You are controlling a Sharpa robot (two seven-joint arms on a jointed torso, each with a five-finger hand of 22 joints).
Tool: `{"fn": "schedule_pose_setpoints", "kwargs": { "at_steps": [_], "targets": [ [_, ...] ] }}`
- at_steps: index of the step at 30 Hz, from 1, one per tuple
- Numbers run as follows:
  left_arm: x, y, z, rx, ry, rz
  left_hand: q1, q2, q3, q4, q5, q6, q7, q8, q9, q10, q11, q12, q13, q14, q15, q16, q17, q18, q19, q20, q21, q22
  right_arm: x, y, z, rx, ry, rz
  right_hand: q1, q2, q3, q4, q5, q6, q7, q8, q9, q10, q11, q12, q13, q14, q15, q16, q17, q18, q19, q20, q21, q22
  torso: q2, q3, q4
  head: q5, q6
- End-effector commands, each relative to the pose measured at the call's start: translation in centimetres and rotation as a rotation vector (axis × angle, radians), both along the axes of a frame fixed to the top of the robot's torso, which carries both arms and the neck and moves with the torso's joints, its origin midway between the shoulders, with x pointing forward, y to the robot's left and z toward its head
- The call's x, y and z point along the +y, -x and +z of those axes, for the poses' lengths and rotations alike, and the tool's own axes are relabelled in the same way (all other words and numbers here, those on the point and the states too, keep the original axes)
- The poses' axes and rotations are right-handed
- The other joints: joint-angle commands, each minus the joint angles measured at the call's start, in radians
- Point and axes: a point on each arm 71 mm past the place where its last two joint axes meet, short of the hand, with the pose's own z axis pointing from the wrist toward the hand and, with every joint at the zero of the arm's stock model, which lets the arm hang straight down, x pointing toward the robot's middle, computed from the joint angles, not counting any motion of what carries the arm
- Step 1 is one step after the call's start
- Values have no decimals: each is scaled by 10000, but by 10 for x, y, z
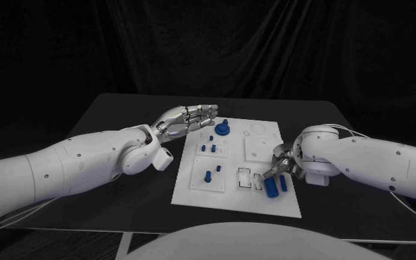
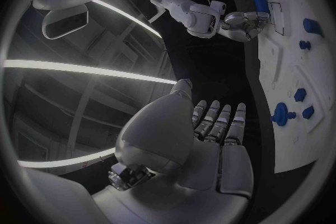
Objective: Assemble the parts on the task board
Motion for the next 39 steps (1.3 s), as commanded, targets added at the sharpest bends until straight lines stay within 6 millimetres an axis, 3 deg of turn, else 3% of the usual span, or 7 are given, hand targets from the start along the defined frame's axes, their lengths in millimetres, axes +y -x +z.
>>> {"fn": "schedule_pose_setpoints", "kwargs": {
  "at_steps": [1, 12, 25, 39],
  "targets": [
    [-2, 1, 1, 12, 166, -80, 86, 2, 57, 13, 71, 63, 300, 59, 9, -24, -47, 31, -8, 4, 64, 43, 16, -104, -39, 9, -54, -8, -2, 3, -3, 99, 79, -176, 102, 73, 19, -109, 83, 47, -80, 147, 120, 1024, 32, 26, 2634, 595, 42, -68, 199, 108, 40, 86, -71, 1632, 3, -2, 2, 14, -2],
    [-2, 1, 0, 22, 160, -80, 111, -5, 88, -7, 93, 45, 308, 57, 4, -31, -54, 21, -10, 12, 77, 56, 18, -101, -42, 10, -56, -13, -5, 4, 5, -53, -399, -769, 103, 172, 134, -238, 428, -48, -130, 509, 423, 1024, -15, 26, 2634, 584, 2, -110, 121, 123, 29, 52, -169, 1611, 4, -1, 2, 38, -2],
    [-2, 0, -1, 47, 131, -86, 111, -5, 88, -7, 93, 45, 308, 57, 4, -31, -54, 21, -10, 12, 77, 56, 18, -101, -42, 10, -56, -13, -3, -4, 25, -81, -1133, -1434, 19, 222, 150, -198, 465, -64, -138, 588, 478, 1024, -22, 26, 2634, 571, -5, -143, 55, 138, 10, 45, -256, 1589, -2, -3, -1, 30, -2],
    [-3, 0, -1, 109, 113, -147, 126, -6, 118, -17, 105, 18, 294, 51, -3, -39, -54, 13, -11, 10, 93, 58, 17, -103, -53, 11, -61, -28, 9, -7, 25, 503, -1696, -1802, -35, 254, 158, -166, 466, -75, -143, 623, 499, 1024, -26, 26, 2634, 559, -9, -172, -1, 155, -15, 42, -349, 1564, 2, 0, 6, -14, -2]
  ]
}}
